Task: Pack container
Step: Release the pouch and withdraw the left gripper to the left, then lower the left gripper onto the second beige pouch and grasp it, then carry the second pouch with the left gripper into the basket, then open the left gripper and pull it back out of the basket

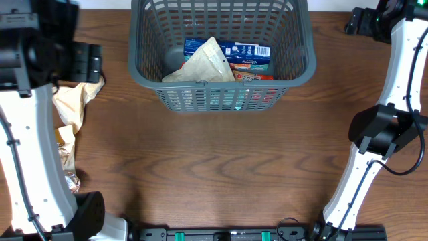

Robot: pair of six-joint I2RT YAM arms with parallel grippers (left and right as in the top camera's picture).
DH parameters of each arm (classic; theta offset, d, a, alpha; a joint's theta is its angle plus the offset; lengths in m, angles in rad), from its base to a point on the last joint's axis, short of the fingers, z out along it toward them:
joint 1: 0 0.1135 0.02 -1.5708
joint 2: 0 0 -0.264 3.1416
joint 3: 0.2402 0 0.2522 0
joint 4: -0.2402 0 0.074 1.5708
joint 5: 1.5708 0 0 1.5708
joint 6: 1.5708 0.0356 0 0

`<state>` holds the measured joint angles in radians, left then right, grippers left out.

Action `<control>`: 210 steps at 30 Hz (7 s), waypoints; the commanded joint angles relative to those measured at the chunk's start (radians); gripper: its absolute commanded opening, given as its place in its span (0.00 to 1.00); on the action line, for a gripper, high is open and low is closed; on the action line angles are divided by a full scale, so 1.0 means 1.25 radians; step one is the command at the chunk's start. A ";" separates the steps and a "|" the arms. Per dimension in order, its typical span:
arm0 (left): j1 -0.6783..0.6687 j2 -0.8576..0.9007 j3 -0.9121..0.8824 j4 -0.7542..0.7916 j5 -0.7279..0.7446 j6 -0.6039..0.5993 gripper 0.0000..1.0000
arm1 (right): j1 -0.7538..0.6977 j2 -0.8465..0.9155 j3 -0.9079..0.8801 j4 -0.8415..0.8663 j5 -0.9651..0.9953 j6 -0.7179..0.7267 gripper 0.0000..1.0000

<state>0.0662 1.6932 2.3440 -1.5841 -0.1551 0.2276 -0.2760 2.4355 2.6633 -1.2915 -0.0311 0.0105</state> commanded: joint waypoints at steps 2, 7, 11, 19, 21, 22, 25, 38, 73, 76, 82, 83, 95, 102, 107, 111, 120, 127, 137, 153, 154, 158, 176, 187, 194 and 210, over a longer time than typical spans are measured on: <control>0.059 0.009 -0.034 -0.005 -0.017 0.003 0.94 | 0.002 0.017 -0.008 -0.001 -0.002 -0.013 0.99; 0.119 0.054 -0.110 0.030 -0.017 0.132 0.94 | 0.002 0.017 -0.008 0.000 -0.002 -0.013 0.99; 0.154 0.102 -0.187 0.117 -0.008 0.166 0.94 | 0.002 0.017 -0.008 -0.001 -0.002 -0.013 0.99; 0.164 0.231 -0.311 0.291 0.085 0.326 0.94 | 0.002 0.017 -0.008 0.000 -0.002 -0.015 0.99; 0.165 0.269 -0.323 0.316 0.103 0.358 0.94 | 0.003 0.017 -0.008 -0.001 -0.002 -0.015 0.99; 0.164 0.290 -0.325 0.324 0.103 0.378 0.94 | 0.003 0.017 -0.008 -0.001 -0.002 -0.015 0.99; 0.166 0.357 -0.325 0.331 0.103 0.442 0.94 | 0.003 0.017 -0.008 -0.003 -0.002 -0.015 0.99; 0.237 0.487 -0.325 0.385 0.097 0.467 0.94 | 0.017 0.017 -0.008 -0.005 -0.002 -0.015 0.99; 0.251 0.569 -0.329 0.476 0.179 0.468 0.89 | 0.035 0.017 -0.008 -0.021 -0.002 -0.022 0.99; 0.242 0.563 -0.329 0.419 0.179 0.457 0.72 | 0.035 0.017 -0.008 -0.020 -0.002 -0.022 0.99; 0.209 0.541 -0.328 0.318 0.179 0.379 0.42 | 0.037 0.017 -0.008 -0.014 -0.002 -0.022 0.99; 0.203 0.535 -0.328 0.313 0.179 0.355 0.41 | 0.037 0.017 -0.008 -0.014 -0.002 -0.022 0.99; 0.131 0.289 -0.323 0.311 0.178 0.208 0.25 | 0.037 0.017 -0.008 -0.024 -0.002 -0.021 0.99; 0.121 0.067 -0.323 0.307 0.179 0.120 0.25 | 0.037 0.017 -0.008 -0.029 -0.002 -0.021 0.99; 0.042 -0.061 -0.323 0.315 0.179 0.129 0.22 | 0.038 0.017 -0.008 -0.029 -0.002 -0.021 0.99; -0.076 -0.108 -0.315 0.338 0.178 0.205 0.20 | 0.040 0.017 -0.008 -0.031 -0.002 -0.021 0.99; -0.356 -0.108 -0.250 0.564 0.011 0.416 0.12 | 0.040 0.017 -0.008 -0.035 -0.002 -0.022 0.99; -0.410 -0.047 -0.250 0.728 0.013 0.532 0.11 | 0.039 0.017 -0.008 -0.043 -0.002 -0.022 0.99; -0.402 0.127 -0.250 0.648 0.096 0.578 0.06 | 0.039 0.017 -0.008 -0.047 -0.002 -0.022 0.99; -0.388 0.262 -0.256 0.447 0.196 0.577 0.06 | 0.038 0.017 -0.008 -0.044 -0.002 -0.028 0.99; -0.386 0.262 -0.256 0.441 0.197 0.577 0.06 | 0.038 0.017 -0.008 -0.044 -0.002 -0.028 0.99; -0.375 0.262 -0.256 0.383 0.225 0.570 0.27 | 0.038 0.017 -0.008 -0.045 -0.002 -0.028 0.99; -0.322 0.168 -0.253 0.638 0.044 0.556 0.61 | 0.040 0.017 -0.008 -0.056 -0.003 -0.028 0.99; -0.206 0.019 -0.253 0.621 -0.124 0.265 0.81 | 0.040 0.017 -0.008 -0.065 -0.002 -0.028 0.99; -0.034 -0.111 -0.253 0.392 -0.122 0.040 0.81 | 0.040 0.017 -0.008 -0.059 -0.002 -0.029 0.99; 0.185 -0.312 -0.431 0.096 -0.117 -0.272 0.96 | 0.041 0.017 -0.008 -0.043 -0.002 -0.031 0.99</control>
<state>0.2771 1.3792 1.8713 -1.4570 -0.2977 -0.0299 -0.2405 2.4435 2.6560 -1.3457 -0.0303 -0.0120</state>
